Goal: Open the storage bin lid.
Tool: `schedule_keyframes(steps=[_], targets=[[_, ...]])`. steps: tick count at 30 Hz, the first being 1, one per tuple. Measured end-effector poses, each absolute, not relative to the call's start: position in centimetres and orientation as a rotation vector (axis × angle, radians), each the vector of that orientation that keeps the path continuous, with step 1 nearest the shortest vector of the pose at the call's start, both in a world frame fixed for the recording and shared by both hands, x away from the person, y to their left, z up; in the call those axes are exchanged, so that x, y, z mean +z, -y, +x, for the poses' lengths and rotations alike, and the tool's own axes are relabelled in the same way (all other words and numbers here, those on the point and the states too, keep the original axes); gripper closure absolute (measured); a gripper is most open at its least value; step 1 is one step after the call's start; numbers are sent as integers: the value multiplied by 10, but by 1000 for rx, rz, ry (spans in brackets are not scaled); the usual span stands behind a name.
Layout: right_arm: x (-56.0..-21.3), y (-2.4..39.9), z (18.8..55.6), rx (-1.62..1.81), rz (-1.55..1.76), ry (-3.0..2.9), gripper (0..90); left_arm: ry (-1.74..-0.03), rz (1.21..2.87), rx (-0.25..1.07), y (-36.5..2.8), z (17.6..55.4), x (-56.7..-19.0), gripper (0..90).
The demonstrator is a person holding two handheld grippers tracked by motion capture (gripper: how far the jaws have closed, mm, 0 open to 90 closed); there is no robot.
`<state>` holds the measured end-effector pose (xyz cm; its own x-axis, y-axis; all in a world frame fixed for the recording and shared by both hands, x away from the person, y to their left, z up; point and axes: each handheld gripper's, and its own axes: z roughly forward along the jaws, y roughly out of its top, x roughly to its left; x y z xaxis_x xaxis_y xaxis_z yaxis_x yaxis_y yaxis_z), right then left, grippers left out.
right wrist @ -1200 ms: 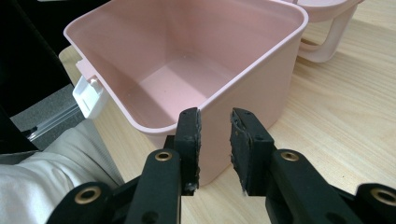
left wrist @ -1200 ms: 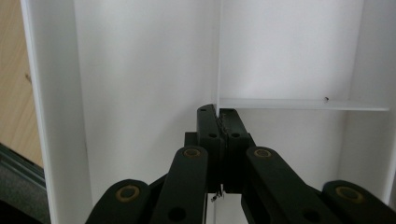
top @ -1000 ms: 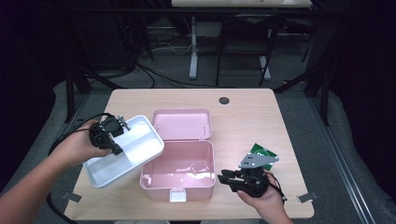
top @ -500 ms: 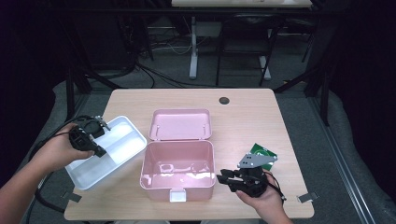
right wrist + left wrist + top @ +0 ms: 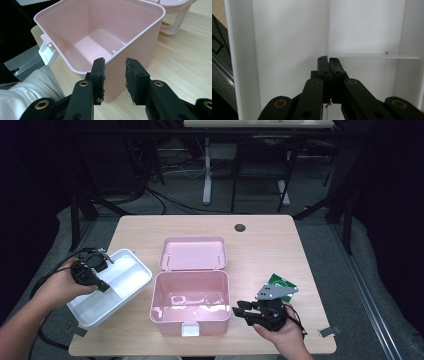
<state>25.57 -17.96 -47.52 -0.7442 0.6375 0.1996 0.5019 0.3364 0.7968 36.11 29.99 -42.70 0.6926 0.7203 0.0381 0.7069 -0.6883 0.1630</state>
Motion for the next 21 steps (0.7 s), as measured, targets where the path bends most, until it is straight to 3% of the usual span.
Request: schedule_keyframes(steps=[21], targets=[[-474, 182, 256, 1365, 1060, -2433, 642, -1263, 2736, 82, -294, 374, -483, 893]])
